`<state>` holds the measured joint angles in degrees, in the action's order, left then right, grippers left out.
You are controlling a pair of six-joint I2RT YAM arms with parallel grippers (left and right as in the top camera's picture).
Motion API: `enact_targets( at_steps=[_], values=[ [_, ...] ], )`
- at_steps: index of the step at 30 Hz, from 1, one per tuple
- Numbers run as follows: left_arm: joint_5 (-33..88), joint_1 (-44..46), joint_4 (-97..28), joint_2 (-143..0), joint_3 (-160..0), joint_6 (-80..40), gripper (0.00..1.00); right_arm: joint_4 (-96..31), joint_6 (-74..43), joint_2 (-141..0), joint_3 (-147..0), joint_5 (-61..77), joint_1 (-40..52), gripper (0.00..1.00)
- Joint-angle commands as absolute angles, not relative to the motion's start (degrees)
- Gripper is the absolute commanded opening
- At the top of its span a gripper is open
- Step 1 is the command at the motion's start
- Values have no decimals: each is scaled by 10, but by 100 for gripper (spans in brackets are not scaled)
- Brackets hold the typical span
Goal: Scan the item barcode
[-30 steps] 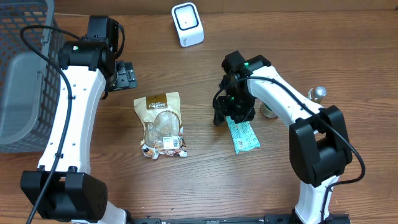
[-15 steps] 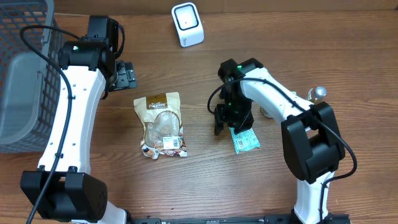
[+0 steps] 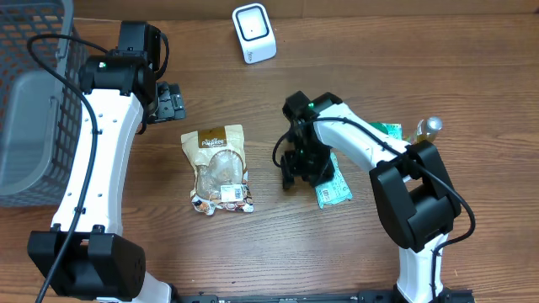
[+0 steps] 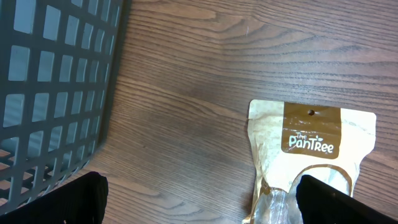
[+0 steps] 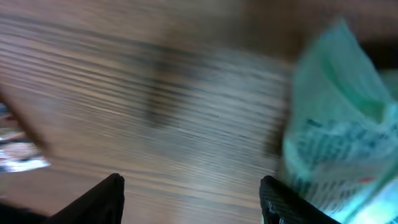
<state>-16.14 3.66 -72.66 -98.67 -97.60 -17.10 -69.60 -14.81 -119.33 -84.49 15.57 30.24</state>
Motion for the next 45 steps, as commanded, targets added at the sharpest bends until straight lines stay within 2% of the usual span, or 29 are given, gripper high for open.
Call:
enact_targets(
  at_steps=[1, 5, 9, 15, 20, 29, 38, 45],
  values=[
    [-169, 34, -726, -989, -984, -167, 100, -700, -150, -1195, -830, 93, 294, 67],
    [-169, 34, -726, -989, -984, -167, 100, -706, -150, -1195, -830, 35, 269, 66],
    [-169, 34, -726, -989, -984, -167, 99, -706, -150, -1195, -839, 33, 246, 61],
    [-169, 34, -726, -989, -984, -167, 100, -726, -115, -1195, -1015, 164, 276, 60],
    [-169, 34, -726, -989, -984, -167, 99, -659, -115, -1195, -1109, 181, 326, 58],
    [-169, 34, -726, -989, -984, -167, 100, -483, -120, -1234, -1074, 181, 393, 55],
    [-169, 34, -726, -989, -984, -167, 100, -441, -120, -1313, -1069, 183, 408, 55],
    [-169, 34, -726, -989, -984, -167, 100, -443, -120, -1359, -1069, 179, 410, 52]
  ],
)
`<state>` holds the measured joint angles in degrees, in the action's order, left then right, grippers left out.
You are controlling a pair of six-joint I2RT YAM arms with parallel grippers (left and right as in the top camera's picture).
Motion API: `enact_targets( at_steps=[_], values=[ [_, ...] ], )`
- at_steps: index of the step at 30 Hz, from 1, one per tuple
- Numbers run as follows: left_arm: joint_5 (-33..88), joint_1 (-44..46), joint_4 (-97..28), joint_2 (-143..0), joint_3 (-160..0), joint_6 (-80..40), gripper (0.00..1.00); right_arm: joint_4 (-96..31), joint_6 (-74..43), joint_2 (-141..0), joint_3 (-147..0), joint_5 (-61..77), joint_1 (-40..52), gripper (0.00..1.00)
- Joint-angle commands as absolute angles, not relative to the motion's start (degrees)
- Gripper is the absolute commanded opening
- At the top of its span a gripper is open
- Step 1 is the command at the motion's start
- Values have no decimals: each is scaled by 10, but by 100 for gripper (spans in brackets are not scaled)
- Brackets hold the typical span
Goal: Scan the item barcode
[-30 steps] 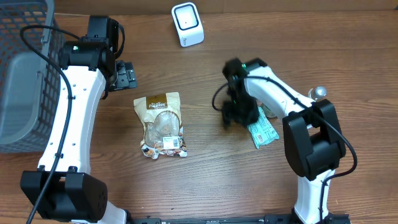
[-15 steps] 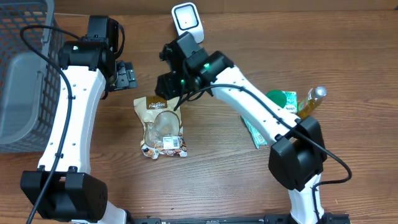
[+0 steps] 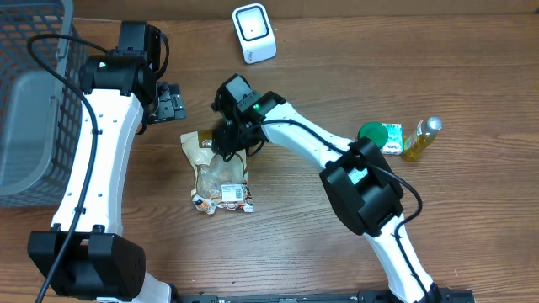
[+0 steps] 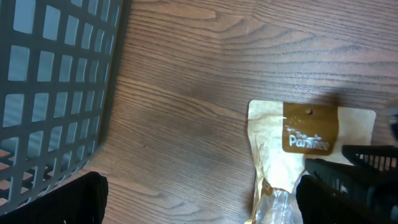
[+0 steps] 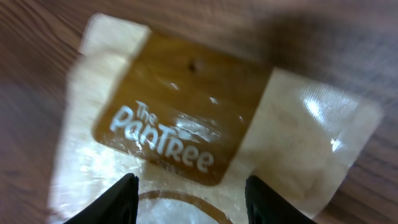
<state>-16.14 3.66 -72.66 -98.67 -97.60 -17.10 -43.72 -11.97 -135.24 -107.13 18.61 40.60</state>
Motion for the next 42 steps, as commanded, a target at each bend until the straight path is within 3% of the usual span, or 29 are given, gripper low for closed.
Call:
enact_targets(
  at_steps=[1, 18, 30, 42],
  values=[
    [-169, 34, -726, -989, -984, -167, 99, -453, -120, -1359, -1069, 159, 410, 52],
    [-169, 34, -726, -989, -984, -167, 100, -704, -120, -1359, -1069, -216, 399, 56],
    [-169, 34, -726, -989, -984, -167, 99, -766, -120, -1259, -1101, -151, 368, 58],
    [-169, 34, -726, -989, -984, -167, 99, -757, -72, -1110, -1111, 109, 237, 74]
  ],
)
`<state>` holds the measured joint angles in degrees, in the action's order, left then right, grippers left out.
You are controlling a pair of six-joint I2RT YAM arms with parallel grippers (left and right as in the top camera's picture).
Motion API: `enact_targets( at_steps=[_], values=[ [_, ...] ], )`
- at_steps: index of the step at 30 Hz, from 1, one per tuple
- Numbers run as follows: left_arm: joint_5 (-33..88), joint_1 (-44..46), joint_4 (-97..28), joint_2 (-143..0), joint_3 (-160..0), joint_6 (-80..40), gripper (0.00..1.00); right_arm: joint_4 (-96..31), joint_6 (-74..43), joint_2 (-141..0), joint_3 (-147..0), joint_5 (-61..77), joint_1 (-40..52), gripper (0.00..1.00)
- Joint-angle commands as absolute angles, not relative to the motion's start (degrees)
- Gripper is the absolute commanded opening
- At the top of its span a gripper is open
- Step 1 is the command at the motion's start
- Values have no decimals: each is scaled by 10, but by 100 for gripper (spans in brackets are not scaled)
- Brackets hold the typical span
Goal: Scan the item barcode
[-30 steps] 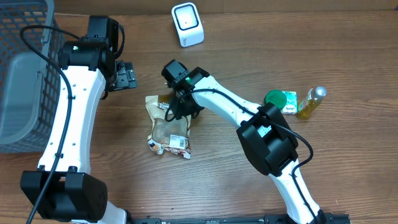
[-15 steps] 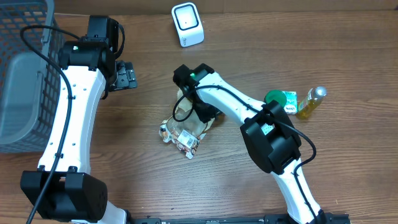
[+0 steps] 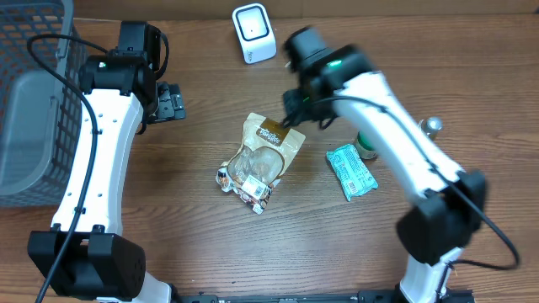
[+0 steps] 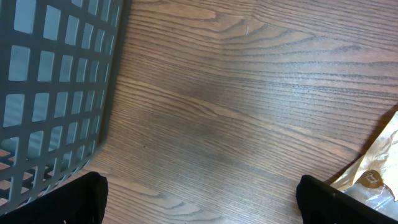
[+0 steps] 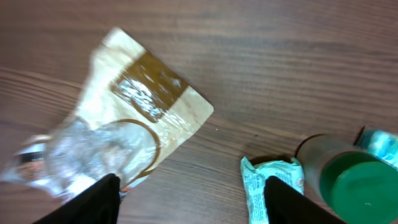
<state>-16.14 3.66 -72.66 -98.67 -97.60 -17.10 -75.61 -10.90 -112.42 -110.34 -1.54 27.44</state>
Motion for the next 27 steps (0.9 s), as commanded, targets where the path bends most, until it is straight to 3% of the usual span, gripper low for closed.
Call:
enact_targets(
  at_steps=[1, 5, 13, 27],
  values=[
    [-169, 34, -726, -989, -984, -167, 99, -760, -56, -1110, -1111, 142, 226, 75],
    [-169, 34, -726, -989, -984, -167, 100, -781, 5, -1110, -1110, 243, 181, 75],
    [-169, 34, -726, -989, -984, -167, 100, -761, 5, -1111, -1106, 241, 141, 77],
    [-169, 34, -726, -989, -984, -167, 100, -674, -2, -1112, -996, 243, 226, 78]
  ],
)
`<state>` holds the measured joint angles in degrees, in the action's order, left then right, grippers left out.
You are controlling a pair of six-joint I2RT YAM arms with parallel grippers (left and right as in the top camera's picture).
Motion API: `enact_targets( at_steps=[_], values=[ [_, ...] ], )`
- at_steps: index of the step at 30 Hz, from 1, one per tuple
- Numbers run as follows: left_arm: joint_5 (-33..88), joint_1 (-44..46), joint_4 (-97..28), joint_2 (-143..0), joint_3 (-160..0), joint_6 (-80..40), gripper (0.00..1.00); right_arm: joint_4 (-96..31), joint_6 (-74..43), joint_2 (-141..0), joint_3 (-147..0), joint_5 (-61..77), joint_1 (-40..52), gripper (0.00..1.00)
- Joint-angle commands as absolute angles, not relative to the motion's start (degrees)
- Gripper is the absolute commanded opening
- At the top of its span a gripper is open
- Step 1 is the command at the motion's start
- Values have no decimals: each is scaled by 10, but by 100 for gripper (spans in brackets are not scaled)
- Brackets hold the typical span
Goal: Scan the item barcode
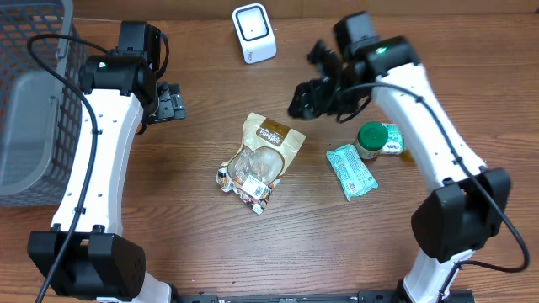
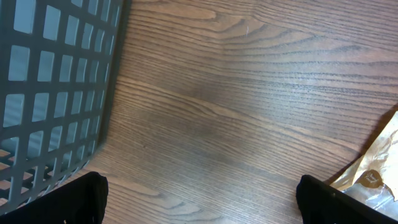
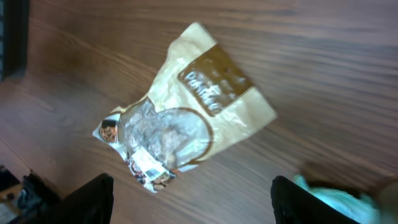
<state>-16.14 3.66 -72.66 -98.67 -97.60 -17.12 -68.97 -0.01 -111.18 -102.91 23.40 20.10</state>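
The brown and clear snack pouch (image 1: 257,160) lies tilted on the table's middle, printed side up, and it also fills the right wrist view (image 3: 186,118). A white label (image 3: 144,163) sits at its lower end. The white scanner (image 1: 253,32) stands at the back edge. My right gripper (image 1: 307,97) hangs open above the table, behind and right of the pouch, holding nothing (image 3: 191,202). My left gripper (image 1: 168,101) is open near the basket, with only the pouch's corner (image 2: 379,168) in its view.
A grey plastic basket (image 1: 29,101) stands at the left edge, and the left wrist view shows its wall (image 2: 50,81). A green packet (image 1: 351,171) lies right of the pouch, beside a green-lidded jar (image 1: 371,139).
My right gripper has moved a little back and to the right, and its camera sees the whole pouch from farther off. Pouch, packet and left arm have not moved.
First my right gripper was low by the green packet, with the pouch lying straight at left centre. Then it was at the pouch's top edge. Later the pouch lay farther right and tilted, the gripper open above it. Now the gripper hangs higher.
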Motion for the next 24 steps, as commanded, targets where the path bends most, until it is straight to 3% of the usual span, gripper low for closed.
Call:
enact_targets(
  at_steps=[1, 6, 11, 24],
  values=[
    [-169, 34, -726, -989, -984, -167, 100, -646, -4, -1112, -969, 247, 243, 78],
    [-169, 34, -726, -989, -984, -167, 100, -514, -63, -1112, -883, 244, 301, 75],
    [-169, 34, -726, -989, -984, -167, 100, -387, -93, -1112, -807, 185, 356, 88],
    [-169, 34, -726, -989, -984, -167, 100, -398, -92, -1112, -806, 176, 352, 91]
  ],
)
